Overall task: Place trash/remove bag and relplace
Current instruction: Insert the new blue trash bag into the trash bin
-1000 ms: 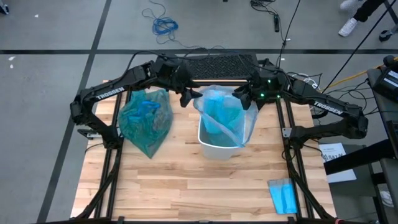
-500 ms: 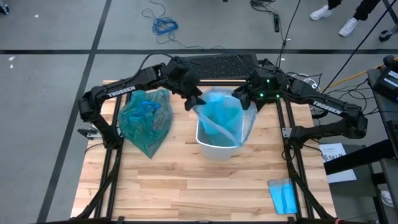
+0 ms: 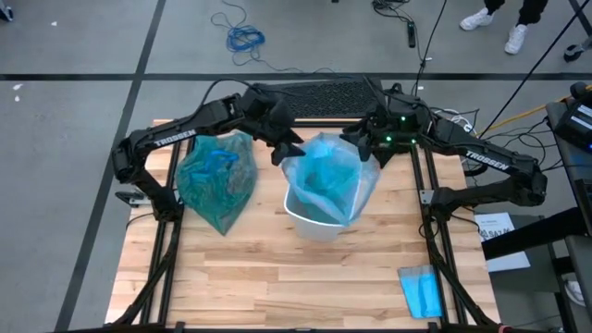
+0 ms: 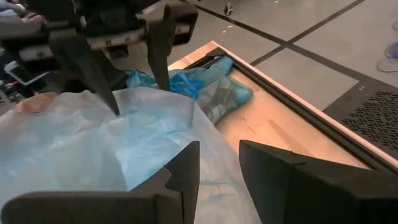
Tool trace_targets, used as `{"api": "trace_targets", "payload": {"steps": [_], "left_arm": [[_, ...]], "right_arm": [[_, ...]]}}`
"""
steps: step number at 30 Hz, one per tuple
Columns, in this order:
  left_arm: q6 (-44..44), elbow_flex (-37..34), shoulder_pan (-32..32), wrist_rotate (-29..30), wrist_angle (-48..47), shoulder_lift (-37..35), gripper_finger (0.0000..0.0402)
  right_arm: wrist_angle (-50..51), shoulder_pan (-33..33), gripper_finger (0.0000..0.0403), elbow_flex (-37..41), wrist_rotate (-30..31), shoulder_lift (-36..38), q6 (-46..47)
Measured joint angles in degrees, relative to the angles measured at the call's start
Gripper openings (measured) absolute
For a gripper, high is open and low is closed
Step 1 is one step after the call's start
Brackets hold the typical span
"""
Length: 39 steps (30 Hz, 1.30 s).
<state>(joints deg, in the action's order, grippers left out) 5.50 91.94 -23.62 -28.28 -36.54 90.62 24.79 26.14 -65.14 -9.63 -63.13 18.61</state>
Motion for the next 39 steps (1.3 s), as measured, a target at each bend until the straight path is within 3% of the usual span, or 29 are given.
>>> {"api": "trace_targets", "payload": {"steps": [11,15,19,22,26,30,35,39], "left_arm": [[1.69,0.0,0.12,-0.21,5.66,-5.19,0.0235],[4.23,0.19,2.21,-4.87,14.2,-7.2,0.0235],[4.67,0.18,5.36,-7.45,15.88,-7.23,0.0235],[3.45,0.13,6.23,-3.97,15.28,-6.8,0.0235],[0.03,0.13,5.4,5.09,11.84,-6.74,0.0227],[-1.53,0.13,4.12,7.61,7.52,-6.7,0.0171],[-3.48,0.11,3.98,7.65,5.58,-6.59,0.0029],[-4.47,0.11,3.98,7.68,5.28,-6.59,0.0007]], "right_arm": [[-5.22,-0.1,0.0105,0.0,-5.87,-0.32,1.25],[-6.2,-0.29,0.0105,0.0,-5.42,-0.7,1.51],[-8.05,1.37,0.0105,0.0,-5.31,-1.07,2.95],[-8.43,1.58,0.0105,0.0,-5.35,-1.06,5.62],[-8.52,-1.1,0.0104,0.0,-5.45,0.1,6.88],[-4.55,-3.67,0.0093,0.0,-1.55,2.02,6.0],[-0.93,-4.29,0.0056,0.02,0.77,4.81,4.48],[-0.37,-4.29,0.0022,0.02,0.74,6.32,4.49]]}}
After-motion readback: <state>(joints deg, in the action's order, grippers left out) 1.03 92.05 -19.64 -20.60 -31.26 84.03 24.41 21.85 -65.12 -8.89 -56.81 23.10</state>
